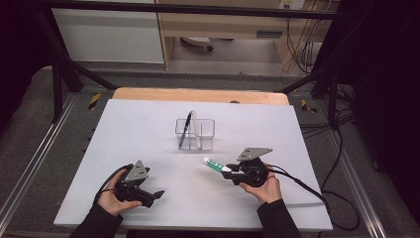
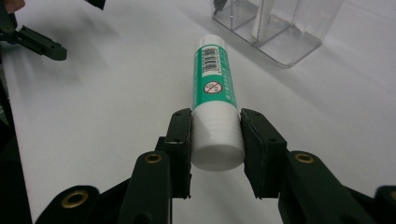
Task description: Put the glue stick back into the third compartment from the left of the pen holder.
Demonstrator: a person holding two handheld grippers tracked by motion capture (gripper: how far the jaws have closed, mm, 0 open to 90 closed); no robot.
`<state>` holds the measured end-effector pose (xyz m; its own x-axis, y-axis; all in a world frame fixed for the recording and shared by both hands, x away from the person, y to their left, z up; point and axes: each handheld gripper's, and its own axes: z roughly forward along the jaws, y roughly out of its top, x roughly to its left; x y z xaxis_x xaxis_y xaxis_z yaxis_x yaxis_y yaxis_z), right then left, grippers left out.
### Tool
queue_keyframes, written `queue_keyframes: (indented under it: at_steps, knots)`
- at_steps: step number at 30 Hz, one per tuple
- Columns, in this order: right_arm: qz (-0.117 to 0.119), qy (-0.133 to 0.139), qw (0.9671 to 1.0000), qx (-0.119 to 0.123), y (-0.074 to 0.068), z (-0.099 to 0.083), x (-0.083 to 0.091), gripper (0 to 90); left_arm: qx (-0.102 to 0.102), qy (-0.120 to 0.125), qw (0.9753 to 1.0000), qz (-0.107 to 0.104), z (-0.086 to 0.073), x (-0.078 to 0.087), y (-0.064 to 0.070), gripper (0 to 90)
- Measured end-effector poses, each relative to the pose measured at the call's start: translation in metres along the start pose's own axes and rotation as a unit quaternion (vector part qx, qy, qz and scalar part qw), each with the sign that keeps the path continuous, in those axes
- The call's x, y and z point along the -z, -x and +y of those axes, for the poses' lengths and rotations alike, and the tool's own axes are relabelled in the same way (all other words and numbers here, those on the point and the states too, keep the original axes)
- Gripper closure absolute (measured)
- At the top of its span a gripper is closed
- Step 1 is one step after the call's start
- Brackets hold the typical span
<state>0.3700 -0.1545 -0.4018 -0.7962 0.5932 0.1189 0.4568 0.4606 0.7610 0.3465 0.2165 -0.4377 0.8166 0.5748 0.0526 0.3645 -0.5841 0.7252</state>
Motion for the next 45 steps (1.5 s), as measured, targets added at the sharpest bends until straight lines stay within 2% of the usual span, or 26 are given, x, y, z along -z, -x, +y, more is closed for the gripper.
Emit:
queue_keyframes:
  at_steps: [6, 9, 14, 18, 23, 29, 31, 38, 41, 42, 43, 45]
  knots:
    - [0.016, -0.009, 0.9998, 0.009, -0.004, 0.006, -0.004, 65.7, -0.045, -0.013, 0.9989, -0.001, 0.019, -0.007, 0.01, 4.6]
    - [0.024, -0.017, 0.9994, 0.019, -0.007, 0.009, -0.006, 65.7, -0.07, -0.009, 0.9975, -0.004, 0.03, -0.009, 0.016, 4.7]
    - [0.034, -0.017, 0.9989, 0.028, -0.01, 0.015, -0.005, 65.7, -0.111, -0.018, 0.9937, -0.008, 0.045, -0.014, 0.024, 4.8]
    - [0.041, -0.021, 0.9983, 0.035, -0.011, 0.018, -0.004, 65.7, -0.134, -0.018, 0.9908, -0.011, 0.055, -0.017, 0.03, 4.8]
    - [0.047, -0.032, 0.9976, 0.038, -0.015, 0.019, -0.007, 65.7, -0.17, -0.026, 0.985, -0.007, 0.066, -0.022, 0.038, 5.2]
    - [0.056, -0.035, 0.9969, 0.042, -0.017, 0.022, -0.009, 65.7, -0.21, -0.019, 0.9776, -0.005, 0.08, -0.024, 0.046, 8.4]
    - [0.06, -0.035, 0.9966, 0.044, -0.018, 0.023, -0.009, 65.7, -0.224, -0.02, 0.9743, -0.001, 0.084, -0.026, 0.049, 9.4]
    - [0.068, -0.038, 0.9959, 0.045, -0.022, 0.028, -0.011, 65.7, -0.28, -0.016, 0.9598, 0.006, 0.096, -0.033, 0.062, 15.5]
    - [0.07, -0.039, 0.9957, 0.046, -0.022, 0.029, -0.011, 65.7, -0.31, -0.013, 0.9506, 0.012, 0.099, -0.039, 0.066, 18.5]
    - [0.072, -0.037, 0.9957, 0.045, -0.023, 0.029, -0.01, 65.7, -0.322, -0.017, 0.9464, 0.014, 0.1, -0.041, 0.068, 19.4]
    - [0.074, -0.037, 0.9955, 0.046, -0.022, 0.029, -0.01, 65.7, -0.328, -0.017, 0.9443, 0.016, 0.101, -0.043, 0.069, 19.5]
    - [0.074, -0.037, 0.9957, 0.042, -0.023, 0.029, -0.009, 65.7, -0.344, -0.014, 0.9386, 0.02, 0.102, -0.047, 0.071, 20.3]
